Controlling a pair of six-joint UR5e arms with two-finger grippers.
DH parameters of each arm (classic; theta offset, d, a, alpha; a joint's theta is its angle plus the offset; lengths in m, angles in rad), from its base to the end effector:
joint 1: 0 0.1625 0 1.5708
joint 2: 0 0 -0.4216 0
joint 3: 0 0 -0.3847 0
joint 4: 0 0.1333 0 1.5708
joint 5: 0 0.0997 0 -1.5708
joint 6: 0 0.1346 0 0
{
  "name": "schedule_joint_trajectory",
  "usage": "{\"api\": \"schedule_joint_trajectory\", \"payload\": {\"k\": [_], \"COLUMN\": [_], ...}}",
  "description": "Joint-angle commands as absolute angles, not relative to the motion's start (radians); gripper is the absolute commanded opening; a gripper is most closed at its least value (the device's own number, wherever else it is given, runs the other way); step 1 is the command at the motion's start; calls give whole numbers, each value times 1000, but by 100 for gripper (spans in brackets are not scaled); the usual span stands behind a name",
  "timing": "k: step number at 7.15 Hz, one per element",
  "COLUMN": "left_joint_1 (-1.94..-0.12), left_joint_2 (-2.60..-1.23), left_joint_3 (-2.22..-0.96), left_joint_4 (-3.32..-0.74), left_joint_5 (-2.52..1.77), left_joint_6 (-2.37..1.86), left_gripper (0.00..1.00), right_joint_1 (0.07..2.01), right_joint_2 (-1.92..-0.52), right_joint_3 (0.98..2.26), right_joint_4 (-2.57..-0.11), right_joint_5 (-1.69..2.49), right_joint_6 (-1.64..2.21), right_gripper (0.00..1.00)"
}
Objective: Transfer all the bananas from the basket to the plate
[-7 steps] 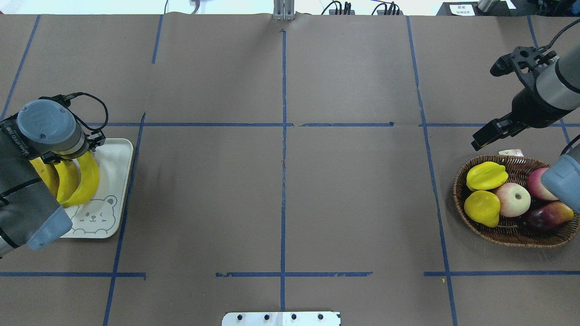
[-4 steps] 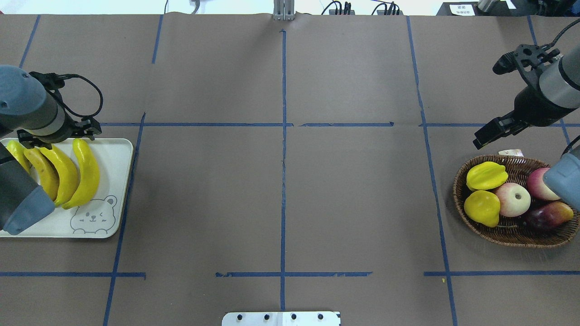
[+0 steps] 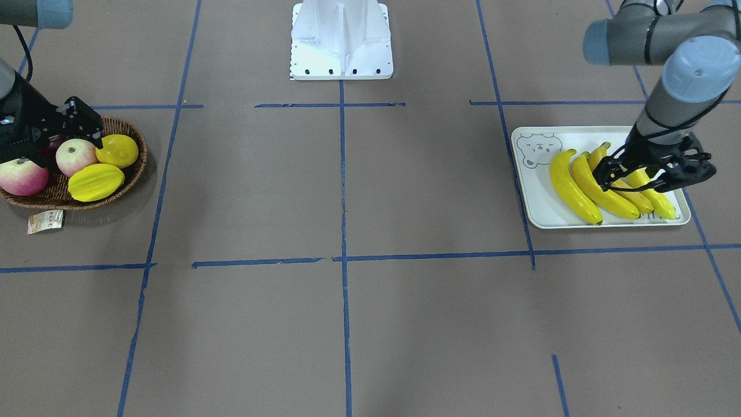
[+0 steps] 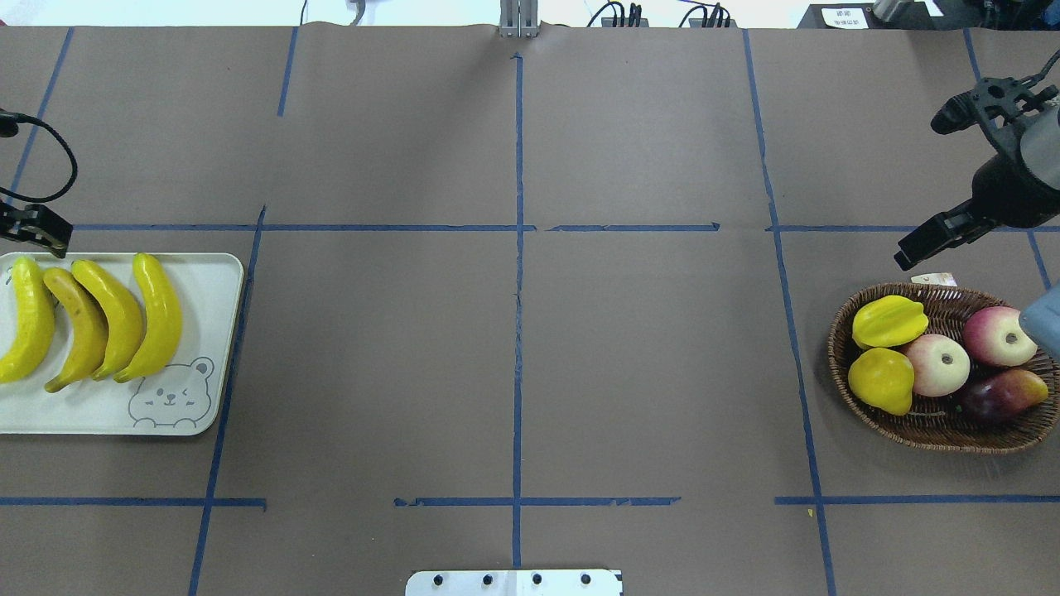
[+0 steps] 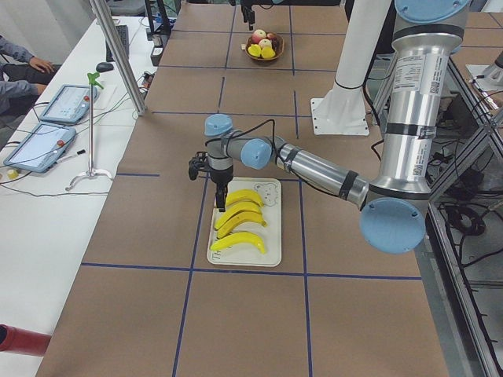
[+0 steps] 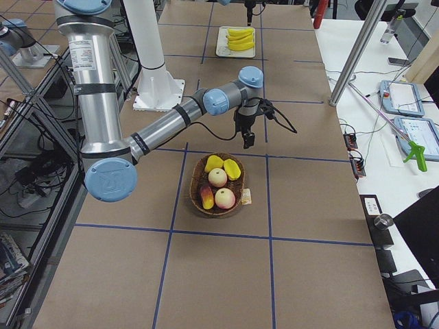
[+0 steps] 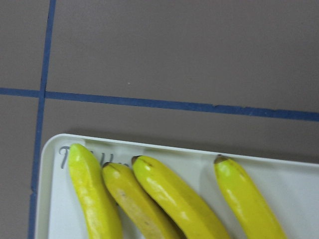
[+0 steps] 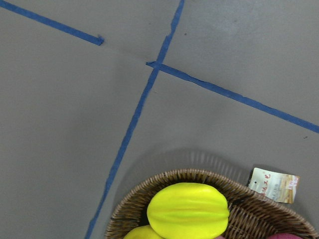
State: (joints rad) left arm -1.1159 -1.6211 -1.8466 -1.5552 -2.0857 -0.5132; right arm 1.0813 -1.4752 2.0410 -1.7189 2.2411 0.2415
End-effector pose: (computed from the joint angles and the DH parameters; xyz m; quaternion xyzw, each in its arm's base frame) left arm 0.1667 -0.4933 0.5414 0.0153 0.2922 0.0115 0.9562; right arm -0.1907 -0.4637 0.4319 0.0679 -0.3705 -0.1819 0.9083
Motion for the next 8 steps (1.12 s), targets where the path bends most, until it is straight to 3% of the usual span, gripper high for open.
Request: {"api": "schedule_joint_trajectory", "payload": {"k": [1,3,5,8], "left_joint_1": [-1246,-1395,-1529,-1575], "left_joint_2": [-1568,-1563,-1562,-1505], "left_joint_3": [-1830,-1824,-1717,-1706], "left_joint_4": [-1534,-1387,-1365,-1377], "left_joint_5": [-2152,-2164,-2219,-2338], "left_joint_6": [-222,42,205,163], "left_gripper": [100,100,100,100], "right_joint_1": [1158,1271,1386,1514], "right_joint_2": [-1532,-1595,-1621,-1719], "right_joint_3": [2037,2005,1945,1818], "right_joint_4": [-1721,-1741,-1787,-1776], "right_joint_5": [2256,2289,2302,2364], "right_joint_6": [99,-112,-326,-469], "right_gripper": [100,100,100,100]}}
